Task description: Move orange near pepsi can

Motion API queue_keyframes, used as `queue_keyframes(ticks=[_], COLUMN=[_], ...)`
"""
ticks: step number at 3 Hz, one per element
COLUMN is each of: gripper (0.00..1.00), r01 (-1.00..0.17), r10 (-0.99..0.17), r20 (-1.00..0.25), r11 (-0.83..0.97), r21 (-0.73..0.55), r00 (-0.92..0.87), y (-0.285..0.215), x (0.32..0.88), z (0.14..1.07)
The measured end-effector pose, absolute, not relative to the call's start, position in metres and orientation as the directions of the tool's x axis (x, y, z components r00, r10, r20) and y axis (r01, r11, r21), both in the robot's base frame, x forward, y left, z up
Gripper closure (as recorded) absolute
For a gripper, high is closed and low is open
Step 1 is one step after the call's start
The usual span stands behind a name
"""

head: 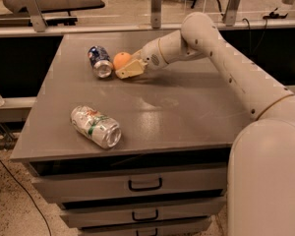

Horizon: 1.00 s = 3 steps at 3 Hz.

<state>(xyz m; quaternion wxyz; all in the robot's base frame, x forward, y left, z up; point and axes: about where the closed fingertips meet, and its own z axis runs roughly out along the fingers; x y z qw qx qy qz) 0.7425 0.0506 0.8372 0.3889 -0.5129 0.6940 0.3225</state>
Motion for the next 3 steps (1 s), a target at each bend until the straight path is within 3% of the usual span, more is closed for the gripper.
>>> queue_keyframes(ticks=[3], gripper=[0.16], r01=[-0.964], r10=[-0.468], r20=[-0.866], r11=[0.259], r21=[0.058], r00=[-0.178], y=[0.0541], x=[0.7409], z=[0.8356])
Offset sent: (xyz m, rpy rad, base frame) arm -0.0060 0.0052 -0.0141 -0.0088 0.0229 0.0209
